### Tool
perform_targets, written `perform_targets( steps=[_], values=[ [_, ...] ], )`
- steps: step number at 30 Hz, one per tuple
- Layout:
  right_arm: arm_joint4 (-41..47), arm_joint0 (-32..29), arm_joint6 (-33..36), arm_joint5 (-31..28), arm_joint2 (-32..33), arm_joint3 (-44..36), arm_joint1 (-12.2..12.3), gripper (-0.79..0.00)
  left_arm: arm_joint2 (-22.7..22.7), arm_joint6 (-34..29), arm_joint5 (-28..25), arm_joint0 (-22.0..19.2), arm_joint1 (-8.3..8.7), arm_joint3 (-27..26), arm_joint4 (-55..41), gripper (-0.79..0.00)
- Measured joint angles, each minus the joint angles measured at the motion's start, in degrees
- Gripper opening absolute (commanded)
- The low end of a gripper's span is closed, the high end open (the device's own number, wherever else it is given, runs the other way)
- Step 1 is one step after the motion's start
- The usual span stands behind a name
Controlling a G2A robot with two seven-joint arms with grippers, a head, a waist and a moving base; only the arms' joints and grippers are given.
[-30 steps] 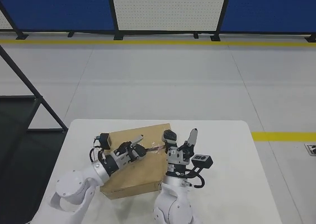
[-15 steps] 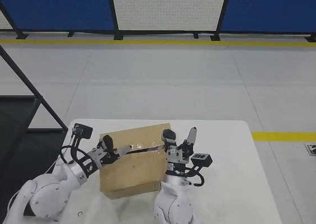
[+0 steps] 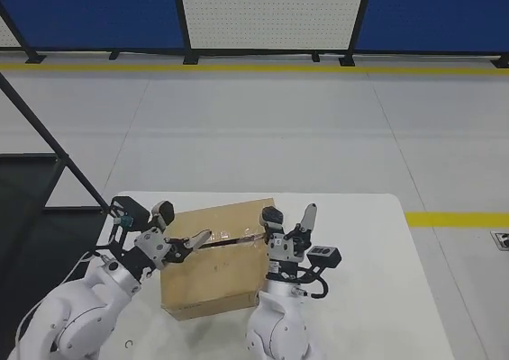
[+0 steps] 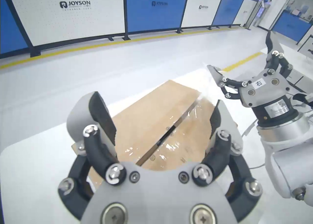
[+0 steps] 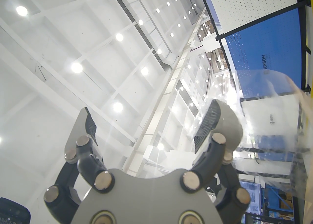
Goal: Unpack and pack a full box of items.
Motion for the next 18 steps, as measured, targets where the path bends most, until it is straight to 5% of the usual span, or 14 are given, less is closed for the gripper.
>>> perform_targets(
  steps=[4, 10, 18],
  values=[
    [-0.14, 0.39, -0.18, 0.43, -0.02, 0.32, -0.09, 0.000, 0.80, 4.40, 1.96, 1.16, 0.33, -3.12, 7.99, 0.000],
    [-0.01, 0.68, -0.48, 0.67, 0.18, 1.04, -0.20, 0.000, 4.16, 12.73, 4.62, 3.13, 0.68, -4.09, 40.31, 0.000],
    [0.02, 0.00, -0.67, -0.14, 0.38, 0.79, -0.11, 0.000, 7.16, 25.30, 3.05, 2.21, 1.11, 0.75, 61.74, 0.000]
  ],
)
